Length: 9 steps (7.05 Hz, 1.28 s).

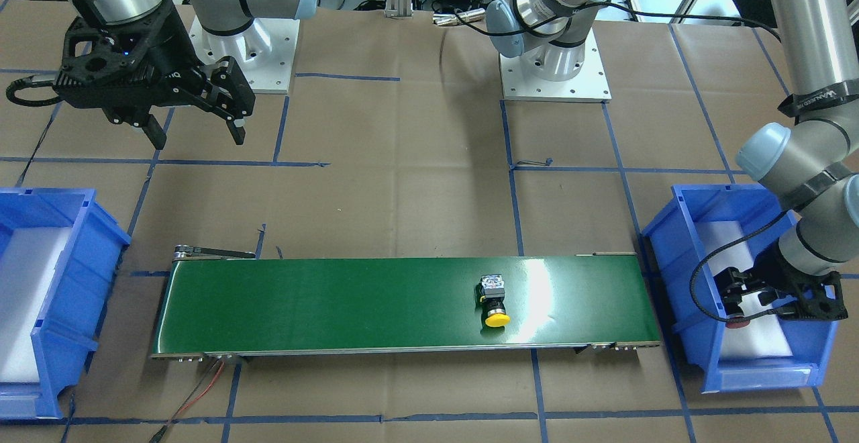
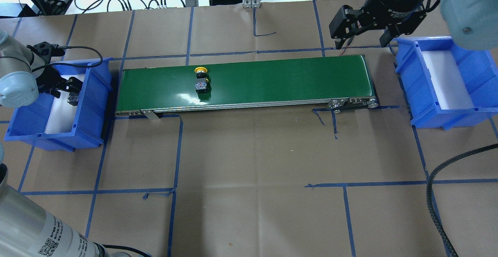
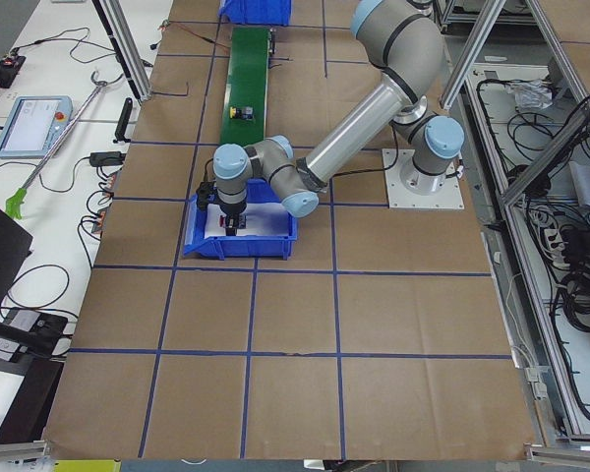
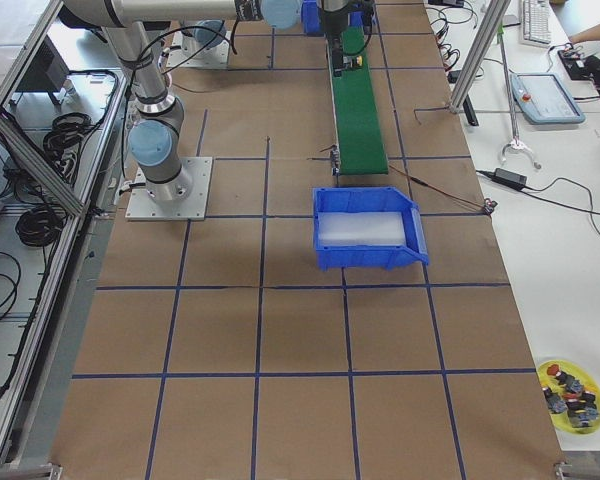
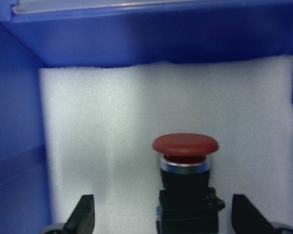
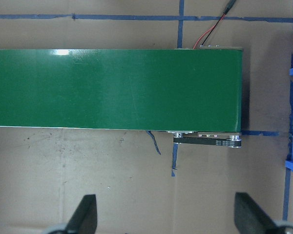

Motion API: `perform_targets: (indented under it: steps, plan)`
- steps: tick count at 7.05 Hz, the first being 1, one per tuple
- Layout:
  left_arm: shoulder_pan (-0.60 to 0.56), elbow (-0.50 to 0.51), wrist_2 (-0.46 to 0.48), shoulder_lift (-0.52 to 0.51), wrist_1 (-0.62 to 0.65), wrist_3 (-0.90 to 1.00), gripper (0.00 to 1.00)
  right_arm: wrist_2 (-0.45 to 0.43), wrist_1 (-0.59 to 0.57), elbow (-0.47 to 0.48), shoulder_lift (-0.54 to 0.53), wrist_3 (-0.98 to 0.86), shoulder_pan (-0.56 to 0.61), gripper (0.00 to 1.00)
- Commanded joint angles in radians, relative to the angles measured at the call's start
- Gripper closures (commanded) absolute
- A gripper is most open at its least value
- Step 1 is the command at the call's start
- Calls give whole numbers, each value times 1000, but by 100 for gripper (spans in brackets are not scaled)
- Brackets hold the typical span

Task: Transport two buttons from left to right
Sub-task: 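Lower the left gripper into the bin and grasp the red button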

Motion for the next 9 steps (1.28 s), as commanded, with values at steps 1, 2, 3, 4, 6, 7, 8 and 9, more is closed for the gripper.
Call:
perform_targets:
  steps: [1,2,3,4,6,7,8,9]
  plan:
    - [-3,-1,-3,-4,1,-4,26,1,0,0,-1,0,0,0]
    - [-11,3,-3,-6,-1,-7,55,1,0,-1,-4,0,0,0]
    - [-11,9,-3,-3,-13,-7,72,1,0,-1,-5,0,0,0]
    - [-12,25,0,4,-18,-7,85,1,0,0,-4,0,0,0]
    - [-12,50,-1,55,-77,-5,92,1,0,-1,-4,0,0,0]
    - [-12,80,2,95,-161,-4,92,1,0,-1,-4,0,0,0]
    - [-9,128,3,140,-279,-2,92,1,0,-1,-5,0,0,0]
    - [-9,186,8,177,-399,-2,92,1,0,-1,-4,0,0,0]
